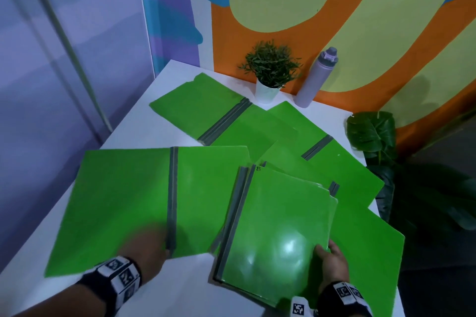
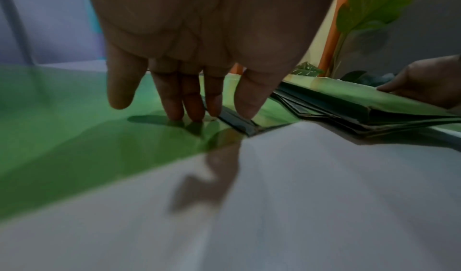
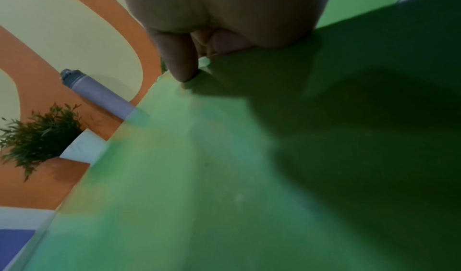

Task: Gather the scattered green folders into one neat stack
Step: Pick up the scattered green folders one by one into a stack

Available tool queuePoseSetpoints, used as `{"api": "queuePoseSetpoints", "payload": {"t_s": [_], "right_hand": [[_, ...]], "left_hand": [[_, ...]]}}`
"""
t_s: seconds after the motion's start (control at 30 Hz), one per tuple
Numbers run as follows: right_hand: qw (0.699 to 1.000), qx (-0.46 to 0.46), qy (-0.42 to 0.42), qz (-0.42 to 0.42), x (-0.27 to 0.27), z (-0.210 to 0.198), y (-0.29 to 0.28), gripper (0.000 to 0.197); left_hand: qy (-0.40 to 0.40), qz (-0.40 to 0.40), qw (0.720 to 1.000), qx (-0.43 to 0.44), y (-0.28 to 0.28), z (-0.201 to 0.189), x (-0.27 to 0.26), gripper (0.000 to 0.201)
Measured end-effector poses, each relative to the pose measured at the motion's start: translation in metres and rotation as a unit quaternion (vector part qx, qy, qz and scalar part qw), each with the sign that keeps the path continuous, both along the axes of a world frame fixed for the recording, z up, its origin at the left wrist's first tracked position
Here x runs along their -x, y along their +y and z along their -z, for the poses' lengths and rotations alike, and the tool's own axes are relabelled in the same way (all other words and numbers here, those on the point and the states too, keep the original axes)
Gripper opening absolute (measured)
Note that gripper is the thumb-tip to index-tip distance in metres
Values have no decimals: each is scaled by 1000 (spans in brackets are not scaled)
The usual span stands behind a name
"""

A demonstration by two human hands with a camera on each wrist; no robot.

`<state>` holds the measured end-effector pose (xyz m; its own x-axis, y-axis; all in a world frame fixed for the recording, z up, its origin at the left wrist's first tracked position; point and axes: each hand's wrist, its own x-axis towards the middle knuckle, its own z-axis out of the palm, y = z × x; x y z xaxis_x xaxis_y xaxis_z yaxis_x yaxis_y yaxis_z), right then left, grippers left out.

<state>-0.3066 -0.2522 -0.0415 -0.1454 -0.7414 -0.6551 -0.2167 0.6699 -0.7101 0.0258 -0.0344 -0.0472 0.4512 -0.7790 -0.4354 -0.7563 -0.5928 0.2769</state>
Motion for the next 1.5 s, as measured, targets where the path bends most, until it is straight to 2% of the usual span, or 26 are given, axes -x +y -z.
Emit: {"api": "queuePoseSetpoints", "payload": {"t_s": [0.17,0.27,0.33,0.4,0.53,0.63,0.67,0.8,0.93,1.0,1.07,1.13,1.2,1.27,1.4,1.5], "right_hand": [[1000,-6,13,-27,-7,1,5,58],[999,4,40,-36,-13,3,9,57],[997,17,54,-47,-16,3,12,57],[998,12,41,-38,-14,2,12,57],[1000,9,7,-13,-3,-8,8,58],[1000,18,3,-14,2,-17,3,57],[1000,20,1,-16,2,-20,2,57],[999,30,-1,-31,1,-26,5,56],[998,33,-4,-46,2,-28,10,56],[998,31,0,-51,3,-28,12,57],[998,26,-5,-51,4,-30,15,57],[999,25,-11,-45,5,-34,15,57],[999,25,-16,-36,5,-39,15,56],[999,20,-31,-27,3,-45,14,54],[997,32,-65,-23,-7,-57,13,52],[992,45,-113,-24,-19,-62,11,54]], "left_hand": [[-45,-116,992,-6,-11,2,-10,45],[-54,-192,979,-32,-34,4,-2,81],[-43,-214,974,-58,-46,5,2,99],[-41,-205,976,-66,-51,6,2,98],[-70,-155,984,-59,-41,5,-5,82],[-72,-192,978,-42,-31,8,-5,62],[-67,-209,975,-44,-28,7,-2,61],[-64,-224,969,-80,-21,6,7,90],[-48,-239,962,-119,-16,2,5,87],[-15,-259,959,-116,-12,-2,0,83],[25,-283,955,-81,-11,-6,-3,72],[32,-303,952,-35,-13,-14,-7,49],[2,-305,952,15,-15,-26,-11,31],[-32,-303,950,73,-17,-46,-15,22],[-44,-288,933,213,-19,-111,-20,21],[-4,-273,912,307,-14,-161,-17,24]]}}
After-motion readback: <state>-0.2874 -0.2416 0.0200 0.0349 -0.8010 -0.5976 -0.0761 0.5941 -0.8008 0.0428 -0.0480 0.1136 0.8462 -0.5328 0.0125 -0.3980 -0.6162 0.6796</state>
